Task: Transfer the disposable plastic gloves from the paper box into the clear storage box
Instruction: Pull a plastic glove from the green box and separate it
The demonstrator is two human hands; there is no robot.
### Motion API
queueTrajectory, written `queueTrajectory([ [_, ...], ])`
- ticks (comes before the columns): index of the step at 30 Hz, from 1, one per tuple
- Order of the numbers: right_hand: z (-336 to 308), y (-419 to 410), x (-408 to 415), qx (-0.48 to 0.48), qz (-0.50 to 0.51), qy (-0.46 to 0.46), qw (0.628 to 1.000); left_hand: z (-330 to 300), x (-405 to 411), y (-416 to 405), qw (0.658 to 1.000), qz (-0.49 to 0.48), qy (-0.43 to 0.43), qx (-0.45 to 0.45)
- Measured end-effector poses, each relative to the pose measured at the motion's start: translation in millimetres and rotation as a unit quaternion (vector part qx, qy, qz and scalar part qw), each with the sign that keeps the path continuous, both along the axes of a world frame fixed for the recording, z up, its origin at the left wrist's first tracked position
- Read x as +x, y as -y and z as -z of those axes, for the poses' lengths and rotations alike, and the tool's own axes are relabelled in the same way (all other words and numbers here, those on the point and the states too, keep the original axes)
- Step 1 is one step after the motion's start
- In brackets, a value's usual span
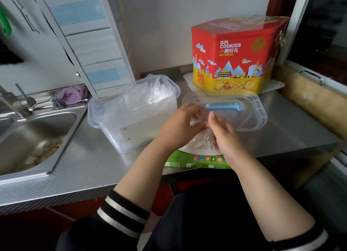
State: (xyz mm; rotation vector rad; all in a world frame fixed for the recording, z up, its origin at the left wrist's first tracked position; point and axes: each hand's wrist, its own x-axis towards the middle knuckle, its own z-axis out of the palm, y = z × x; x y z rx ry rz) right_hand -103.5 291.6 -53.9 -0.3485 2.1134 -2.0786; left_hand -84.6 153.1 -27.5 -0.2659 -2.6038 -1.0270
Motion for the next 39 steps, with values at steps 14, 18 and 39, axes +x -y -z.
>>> queueTrajectory([
  [14, 5.1, -11.3, -8.9, 0.023, -0.08, -0.038, 0.996, -15.0, -21.5, -14.6, 0.994, -0.022, -0.099, -0.036],
  [18, 2.6, -12.0, -7.5, 0.055, -0.107, -0.029, 0.992, -41.6, -21.0, 2.9, 0.985, -0.054, -0.144, -0.075],
  [39, 24.0, -3.8, -13.7, 0.082, -0.157, -0.068, 0.982, -85.8, -15.5, 157.1, 0.878, -0.464, 0.083, -0.078],
])
